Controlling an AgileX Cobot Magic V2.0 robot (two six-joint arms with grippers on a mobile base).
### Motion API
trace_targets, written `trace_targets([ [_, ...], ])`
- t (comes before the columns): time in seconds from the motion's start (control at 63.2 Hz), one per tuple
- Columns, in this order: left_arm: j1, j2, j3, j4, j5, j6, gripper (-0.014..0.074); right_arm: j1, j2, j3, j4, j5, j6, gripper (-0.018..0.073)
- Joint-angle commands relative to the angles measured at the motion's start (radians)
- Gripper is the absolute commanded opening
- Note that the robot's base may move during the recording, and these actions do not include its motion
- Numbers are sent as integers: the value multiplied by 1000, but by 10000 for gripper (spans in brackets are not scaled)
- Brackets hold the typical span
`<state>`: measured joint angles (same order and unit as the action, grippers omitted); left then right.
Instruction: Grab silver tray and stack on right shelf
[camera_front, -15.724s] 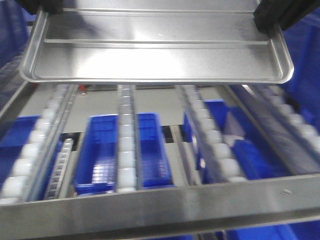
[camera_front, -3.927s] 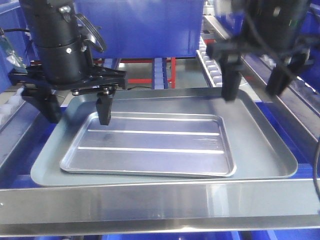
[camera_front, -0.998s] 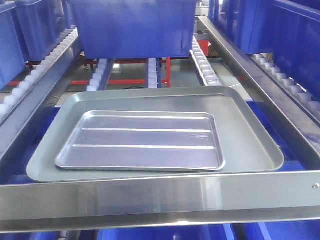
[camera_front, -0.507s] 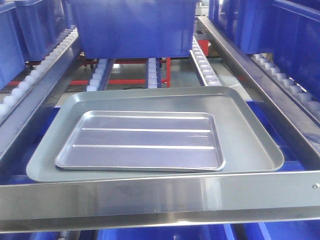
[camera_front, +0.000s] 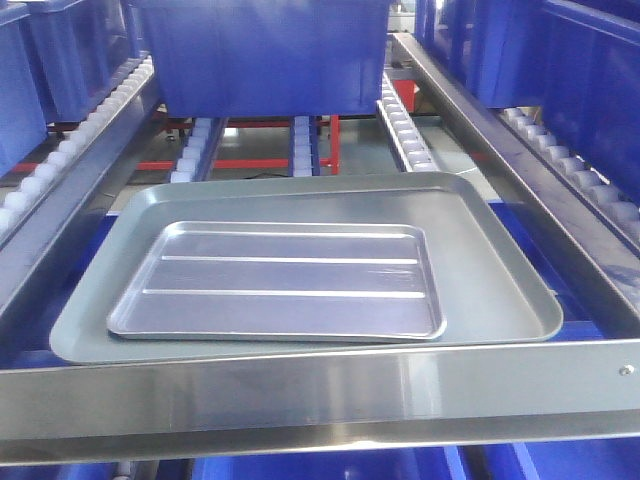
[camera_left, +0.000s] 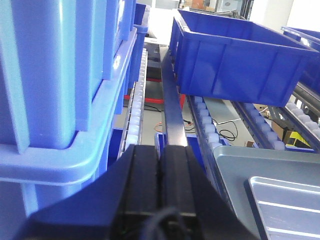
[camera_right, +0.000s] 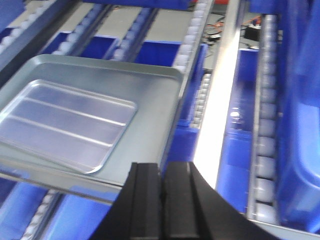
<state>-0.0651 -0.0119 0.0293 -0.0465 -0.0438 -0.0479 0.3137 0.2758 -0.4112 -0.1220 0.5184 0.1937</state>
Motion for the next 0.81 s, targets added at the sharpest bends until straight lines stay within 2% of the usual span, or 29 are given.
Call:
trace_targets([
  [0.0,3,-16,20,-6,-95,-1,-101,-71,-4,9,-22,-151,-8,49],
  [0.111,3,-16,20,-6,-95,-1,-101,-221,-73,115,-18,-298,-8,49],
  [0.333,3,-16,20,-6,-95,-1,-101,-403,-257,315,24,-420,-8,49],
  [0.459,3,-16,20,-6,-95,-1,-101,-421,-305,426,25,-530,-8,49],
  [0.792,3,-16,20,-6,-95,-1,-101,-421,-307,421,26,-513,-8,49],
])
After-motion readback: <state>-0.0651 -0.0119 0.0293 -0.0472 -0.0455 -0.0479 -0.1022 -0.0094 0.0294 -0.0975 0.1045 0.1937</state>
